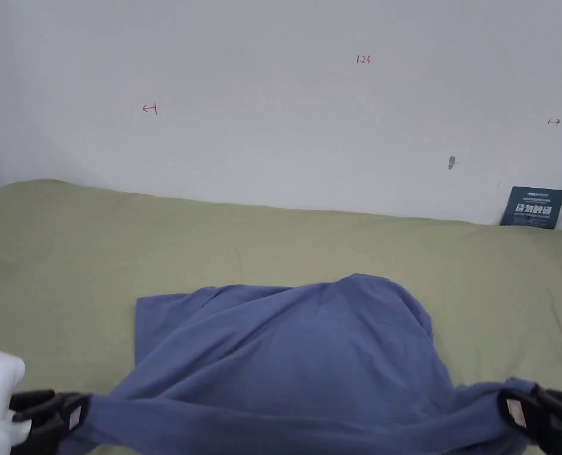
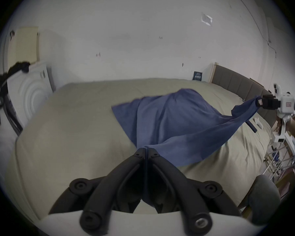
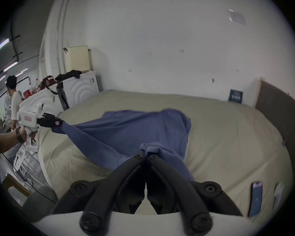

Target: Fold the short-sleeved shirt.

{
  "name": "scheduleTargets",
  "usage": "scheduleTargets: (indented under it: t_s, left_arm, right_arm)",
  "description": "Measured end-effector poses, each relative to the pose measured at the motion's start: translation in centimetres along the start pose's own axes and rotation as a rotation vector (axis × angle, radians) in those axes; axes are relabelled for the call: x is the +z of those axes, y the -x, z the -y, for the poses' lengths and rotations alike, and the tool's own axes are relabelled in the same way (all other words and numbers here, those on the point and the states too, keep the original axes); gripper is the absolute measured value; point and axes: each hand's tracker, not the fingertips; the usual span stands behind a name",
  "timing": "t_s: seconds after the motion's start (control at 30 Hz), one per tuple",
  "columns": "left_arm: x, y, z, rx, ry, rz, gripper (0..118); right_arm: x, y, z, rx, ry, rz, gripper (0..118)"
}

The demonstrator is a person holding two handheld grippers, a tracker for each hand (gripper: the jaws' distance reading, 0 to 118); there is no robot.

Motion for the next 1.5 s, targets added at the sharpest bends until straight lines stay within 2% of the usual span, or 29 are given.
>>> scheduleTargets:
  t_s: [0.23, 0.4, 0.43, 0.47, 0.5, 0.53, 0.57, 0.7, 0.8, 0.83, 0.97, 1.03, 1.17, 1.2, 1.23, 1.27, 1.3, 1.33, 1.37, 1.4, 1.47, 1.5]
  left_arm:
    - [-0.3, -0.1, 5.7, -0.026, 0.070, -0.005, 1]
    - [-0.2, 0.0, 8.3, -0.067, 0.085, 0.032, 5]
    - [-0.2, 0.2, 8.7, -0.065, 0.090, 0.041, 14]
    - [0.1, 0.2, 9.3, -0.060, 0.090, 0.045, 32]
    - [0.3, 0.3, 9.7, -0.045, 0.103, 0.047, 58]
    - [0.6, 0.4, 10.1, -0.012, 0.124, 0.037, 85]
    - [0.9, 0.5, 10.5, 0.017, 0.139, 0.046, 91]
    - [3.6, 1.2, 11.3, 0.113, 0.120, -0.010, 91]
    - [5.8, -0.1, 9.4, 0.146, 0.035, -0.055, 91]
    - [6.4, -0.7, 8.6, 0.141, -0.010, -0.039, 91]
    - [7.5, -6.0, 6.4, 0.123, -0.090, -0.138, 91]
    - [7.6, -8.8, 6.1, 0.119, -0.097, -0.153, 91]
    - [7.9, -15.0, 7.9, 0.101, -0.153, -0.278, 91]
    - [7.9, -16.2, 8.6, 0.102, -0.145, -0.280, 91]
    - [7.9, -17.5, 9.5, 0.108, -0.130, -0.286, 86]
    - [8.0, -18.5, 10.4, 0.109, -0.121, -0.282, 71]
    - [7.9, -19.7, 11.4, 0.097, -0.109, -0.283, 39]
    - [7.9, -20.6, 12.1, 0.072, -0.082, -0.311, 0]
    - [8.0, -21.6, 13.4, 0.037, -0.096, -0.346, 0]
    - [8.4, -22.1, 14.4, 0.040, -0.099, -0.329, 0]
    - [8.3, -22.7, 15.7, 0.057, -0.035, -0.265, 0]
    - [8.4, -23.0, 16.2, 0.055, -0.029, -0.285, 0]
  right_arm:
    - [1.5, -1.0, 5.2, -0.103, 0.059, 0.052, 1]
    - [2.1, -1.2, 8.0, -0.090, 0.117, 0.058, 2]
    - [2.1, -1.3, 8.5, -0.092, 0.128, 0.061, 7]
    - [2.3, -1.4, 9.0, -0.099, 0.133, 0.062, 20]
    - [2.3, -2.4, 9.7, -0.129, 0.162, 0.060, 45]
    - [2.5, -2.6, 10.2, -0.160, 0.190, 0.078, 82]
    - [2.6, -2.7, 10.5, -0.183, 0.217, 0.090, 96]
    - [4.9, -2.2, 10.6, -0.193, 0.187, 0.117, 96]
    - [5.8, -1.2, 9.1, -0.205, 0.151, 0.146, 97]
    - [5.9, -0.6, 8.4, -0.206, 0.121, 0.163, 98]
    - [6.1, 3.6, 6.7, -0.188, -0.013, 0.277, 98]
    - [6.3, 6.1, 7.0, -0.192, -0.037, 0.301, 98]
    - [6.4, 10.7, 9.7, -0.227, -0.027, 0.341, 98]
    - [6.3, 11.5, 10.5, -0.225, -0.012, 0.341, 98]
    - [6.2, 12.4, 11.5, -0.215, 0.021, 0.350, 94]
    - [6.1, 13.1, 12.4, -0.201, 0.058, 0.356, 81]
    - [6.2, 14.0, 13.3, -0.173, 0.075, 0.367, 59]
    - [6.1, 14.7, 14.1, -0.147, 0.093, 0.362, 13]
    - [6.0, 15.4, 14.7, -0.114, 0.123, 0.362, 2]
    - [6.1, 16.0, 15.3, -0.103, 0.135, 0.373, 1]
    - [6.7, 16.9, 16.4, -0.139, 0.129, 0.305, 1]
    - [6.8, 17.4, 16.7, -0.137, 0.129, 0.306, 1]
